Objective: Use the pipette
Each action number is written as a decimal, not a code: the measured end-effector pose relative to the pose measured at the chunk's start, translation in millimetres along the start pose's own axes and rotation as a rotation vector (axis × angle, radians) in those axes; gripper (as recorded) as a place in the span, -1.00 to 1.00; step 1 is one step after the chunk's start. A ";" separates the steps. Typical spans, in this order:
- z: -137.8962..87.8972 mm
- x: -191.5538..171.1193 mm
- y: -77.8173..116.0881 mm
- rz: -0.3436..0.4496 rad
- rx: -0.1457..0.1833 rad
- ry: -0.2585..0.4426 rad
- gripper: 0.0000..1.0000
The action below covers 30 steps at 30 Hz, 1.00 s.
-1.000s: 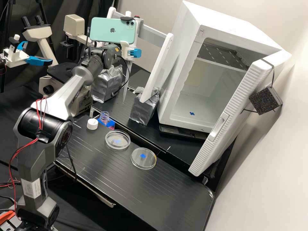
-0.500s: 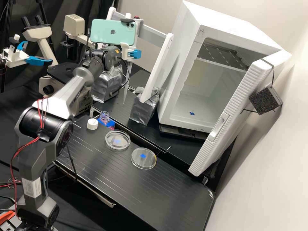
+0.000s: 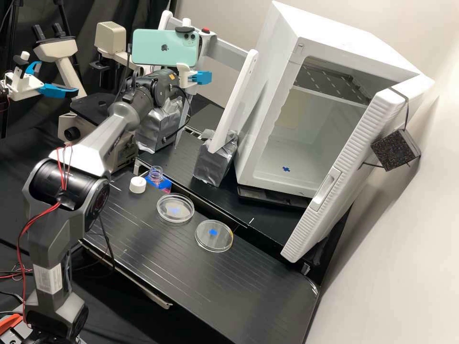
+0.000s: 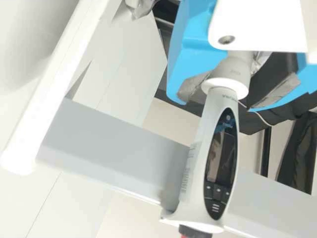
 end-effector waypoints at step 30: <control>79.1 -138.6 -84.6 0.514 0.208 0.246 1.00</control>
